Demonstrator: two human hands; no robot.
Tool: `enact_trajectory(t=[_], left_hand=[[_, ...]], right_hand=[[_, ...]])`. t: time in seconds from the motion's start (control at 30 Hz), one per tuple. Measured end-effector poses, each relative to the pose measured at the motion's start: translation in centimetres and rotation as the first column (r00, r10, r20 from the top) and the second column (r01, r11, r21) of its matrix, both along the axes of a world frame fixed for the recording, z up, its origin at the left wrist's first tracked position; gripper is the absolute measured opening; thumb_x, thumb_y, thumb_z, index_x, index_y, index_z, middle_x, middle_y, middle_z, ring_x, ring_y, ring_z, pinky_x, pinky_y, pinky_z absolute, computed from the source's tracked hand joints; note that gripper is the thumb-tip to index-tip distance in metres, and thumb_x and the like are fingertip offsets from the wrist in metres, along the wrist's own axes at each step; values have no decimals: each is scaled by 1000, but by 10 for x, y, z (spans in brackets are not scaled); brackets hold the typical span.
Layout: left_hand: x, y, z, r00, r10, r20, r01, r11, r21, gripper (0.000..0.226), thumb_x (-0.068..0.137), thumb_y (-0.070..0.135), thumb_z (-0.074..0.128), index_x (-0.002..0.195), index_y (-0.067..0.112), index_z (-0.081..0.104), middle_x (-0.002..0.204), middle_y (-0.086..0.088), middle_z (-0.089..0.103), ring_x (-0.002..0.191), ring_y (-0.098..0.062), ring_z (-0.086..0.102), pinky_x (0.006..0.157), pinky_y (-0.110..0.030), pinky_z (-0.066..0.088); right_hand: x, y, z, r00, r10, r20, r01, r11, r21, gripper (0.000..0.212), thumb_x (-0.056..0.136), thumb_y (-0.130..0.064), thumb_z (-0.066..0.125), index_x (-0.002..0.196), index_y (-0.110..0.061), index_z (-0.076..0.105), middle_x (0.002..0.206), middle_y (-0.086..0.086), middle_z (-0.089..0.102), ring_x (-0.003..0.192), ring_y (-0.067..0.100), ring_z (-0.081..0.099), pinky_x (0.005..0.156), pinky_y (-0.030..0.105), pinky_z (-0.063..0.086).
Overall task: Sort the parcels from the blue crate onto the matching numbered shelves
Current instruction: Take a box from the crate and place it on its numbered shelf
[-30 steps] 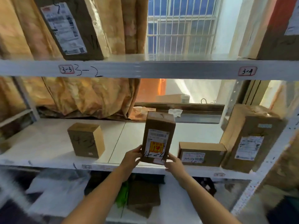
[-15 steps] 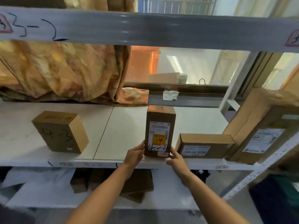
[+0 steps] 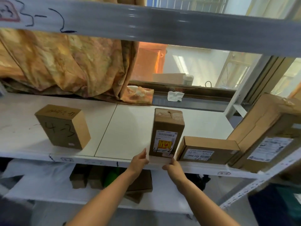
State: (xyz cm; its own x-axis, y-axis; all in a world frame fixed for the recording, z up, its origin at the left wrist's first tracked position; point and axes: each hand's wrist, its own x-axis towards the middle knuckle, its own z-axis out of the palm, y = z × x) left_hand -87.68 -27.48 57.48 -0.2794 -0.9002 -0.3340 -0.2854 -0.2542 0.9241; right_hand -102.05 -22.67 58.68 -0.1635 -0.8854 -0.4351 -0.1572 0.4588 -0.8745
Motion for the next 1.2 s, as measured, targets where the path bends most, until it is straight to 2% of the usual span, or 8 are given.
enact_trajectory(t=[0.13,0.23,0.37,0.47,0.63,0.83,0.97,1.2], left_hand=[[32,26,5,814,-129,567,265,950,-165,59,98,22,37,151,26,10,159,7,8,147,-13,10,118,-33,14],[71,49,34,640,-83,764,361,910,-204,59,100,28,32,151,25,4,159,8,-2,147,-12,1,119,-31,8],[140,87,93,566,108,818,221,935,-276,57,101,31,27,152,17,6,160,2,0,147,-14,2,118,-31,8],[197,127,149,492,260,831,69,939,-336,58,101,32,27,151,13,6,160,-1,1,148,-15,1,118,-31,8],[292,234,267,304,512,804,-171,859,-482,59,100,35,29,151,14,9,160,-1,4,147,-18,11,118,-32,15],[351,360,385,43,700,712,-337,681,-650,55,102,29,30,149,5,16,159,-11,11,146,-24,15,116,-33,16],[385,418,391,-61,692,719,-404,642,-652,57,102,31,28,150,6,11,159,-11,8,147,-23,9,117,-33,11],[466,499,349,-145,601,786,-569,599,-563,58,101,40,25,151,15,10,160,-4,7,147,-19,12,118,-36,15]], right_hand=[[8,8,6,948,200,-249,-181,979,96,28,93,-8,48,119,-7,58,118,13,60,97,16,56,90,33,50],[29,16,32,817,361,-450,-358,929,96,38,94,-18,50,132,-13,53,127,7,58,112,18,57,100,31,47],[75,28,100,373,502,-780,-722,686,95,49,95,-22,47,143,-16,38,147,5,41,135,23,39,111,33,33],[124,40,159,133,390,-911,-870,487,82,54,96,-26,46,147,-14,32,154,5,31,142,22,27,115,33,25],[235,71,276,152,168,-974,-968,222,-113,44,89,-28,50,130,-14,49,131,8,51,123,30,49,98,38,44],[352,149,390,250,170,-953,-964,-45,-261,40,89,-37,49,120,-13,57,128,11,58,113,32,57,87,38,49],[397,199,402,214,178,-961,-961,-137,-240,51,94,-31,48,141,-11,39,147,11,41,132,31,42,106,41,38],[490,243,370,92,189,-978,-965,-227,-134,55,94,-29,49,144,-10,35,149,11,38,134,30,40,109,38,35]])
